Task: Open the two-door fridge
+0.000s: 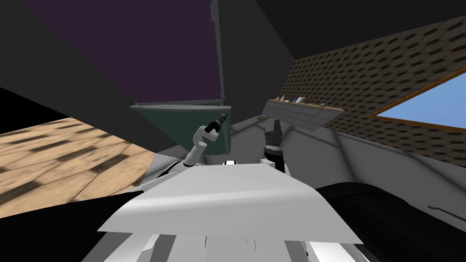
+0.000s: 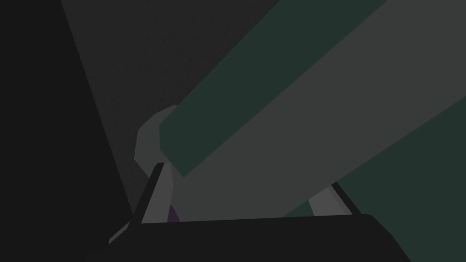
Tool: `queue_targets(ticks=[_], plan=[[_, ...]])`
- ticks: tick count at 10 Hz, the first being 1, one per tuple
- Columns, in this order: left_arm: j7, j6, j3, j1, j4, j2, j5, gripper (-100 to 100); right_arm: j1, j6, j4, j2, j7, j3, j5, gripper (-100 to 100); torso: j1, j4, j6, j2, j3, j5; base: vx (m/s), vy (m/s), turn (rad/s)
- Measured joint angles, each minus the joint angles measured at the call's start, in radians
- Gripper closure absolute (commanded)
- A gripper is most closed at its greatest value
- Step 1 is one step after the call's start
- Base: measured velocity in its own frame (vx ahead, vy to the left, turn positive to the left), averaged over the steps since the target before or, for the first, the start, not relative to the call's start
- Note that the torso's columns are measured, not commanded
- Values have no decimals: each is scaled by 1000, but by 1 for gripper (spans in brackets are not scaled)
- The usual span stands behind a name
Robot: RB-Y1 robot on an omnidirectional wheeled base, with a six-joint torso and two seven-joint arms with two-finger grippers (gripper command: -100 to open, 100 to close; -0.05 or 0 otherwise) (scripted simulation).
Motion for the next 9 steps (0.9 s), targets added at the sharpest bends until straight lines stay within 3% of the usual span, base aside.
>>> queue_targets(ticks=[3, 7, 9], plan=[[-11, 22, -49, 1, -59, 11, 43, 100, 0, 0, 0, 0, 0, 0, 0, 0, 3, 1, 2, 7, 4, 1, -223, 194, -62], [-20, 10, -98, 19, -85, 10, 63, 100, 0, 0, 0, 0, 0, 0, 0, 0, -8, 0, 2, -2, -2, -3, -149, 124, -33], [-25, -4, -131, 36, -118, 12, 68, 100, 0, 0, 0, 0, 0, 0, 0, 0, 0, -3, 6, 2, 2, -1, -136, 229, -59]])
